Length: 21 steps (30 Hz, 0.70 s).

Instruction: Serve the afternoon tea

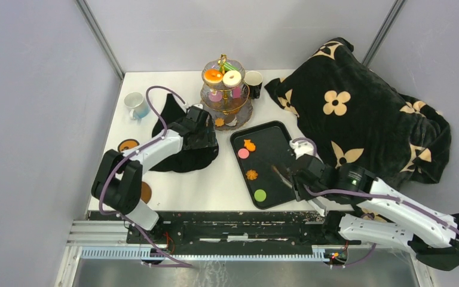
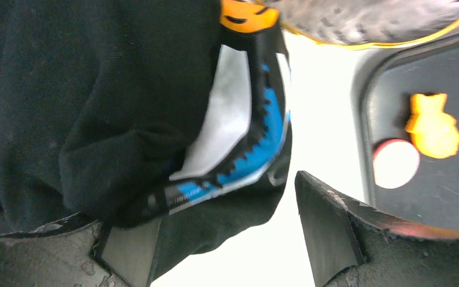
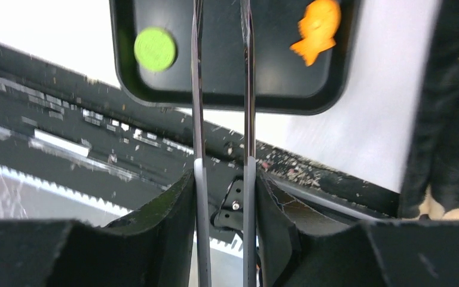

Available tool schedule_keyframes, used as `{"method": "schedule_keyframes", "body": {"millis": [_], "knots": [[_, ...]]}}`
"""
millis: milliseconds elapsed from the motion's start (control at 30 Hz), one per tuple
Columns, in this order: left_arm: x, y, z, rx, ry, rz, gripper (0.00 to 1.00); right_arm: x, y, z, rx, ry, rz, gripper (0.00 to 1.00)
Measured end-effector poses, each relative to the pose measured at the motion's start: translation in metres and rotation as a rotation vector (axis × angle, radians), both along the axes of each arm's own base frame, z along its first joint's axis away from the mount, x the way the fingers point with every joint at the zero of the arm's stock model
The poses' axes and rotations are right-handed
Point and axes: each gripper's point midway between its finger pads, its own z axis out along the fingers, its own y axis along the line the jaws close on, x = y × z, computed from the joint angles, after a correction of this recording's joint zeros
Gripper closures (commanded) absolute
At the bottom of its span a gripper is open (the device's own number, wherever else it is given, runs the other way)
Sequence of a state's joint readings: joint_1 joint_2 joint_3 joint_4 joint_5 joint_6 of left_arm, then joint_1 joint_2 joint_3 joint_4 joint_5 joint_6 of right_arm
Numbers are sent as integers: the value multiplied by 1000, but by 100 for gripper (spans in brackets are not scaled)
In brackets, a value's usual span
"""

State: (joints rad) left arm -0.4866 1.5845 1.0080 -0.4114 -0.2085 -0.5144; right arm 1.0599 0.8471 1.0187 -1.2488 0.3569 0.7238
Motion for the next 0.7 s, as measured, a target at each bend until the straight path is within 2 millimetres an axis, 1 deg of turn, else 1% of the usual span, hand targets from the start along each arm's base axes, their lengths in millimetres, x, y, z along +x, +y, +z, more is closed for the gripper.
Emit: {"method": "schedule_keyframes", "body": {"millis": [67,100,167,200,300,367,433,467,500,567,700], "knots": [[2,-6,14,-18,-23,-21,13,-8,8,-13,-9,59,60,55],[2,-9,24,-36,-38,-35,13,-12,12,-18,-17,87,86,54],[-1,-14,48,-67,-80,-69,12,-16,16,-24,-21,118,127,52],[-4,-17,65,-90,-111,-89,12,-18,18,-25,-18,127,144,52],[-12,-25,128,-179,-243,-147,11,-23,25,-26,-6,154,207,51],[-17,-27,166,-226,-324,-174,10,-27,30,-28,-1,176,244,50],[-22,-26,194,-257,-383,-190,10,-31,34,-30,1,198,276,49],[-24,-26,204,-265,-404,-198,10,-32,35,-32,0,209,288,49],[-25,-26,212,-273,-418,-200,10,-34,36,-33,1,217,296,49],[-27,-24,217,-274,-423,-200,10,-36,37,-34,-1,230,309,49],[-30,-20,208,-246,-387,-190,10,-36,38,-38,-18,248,315,49]]}}
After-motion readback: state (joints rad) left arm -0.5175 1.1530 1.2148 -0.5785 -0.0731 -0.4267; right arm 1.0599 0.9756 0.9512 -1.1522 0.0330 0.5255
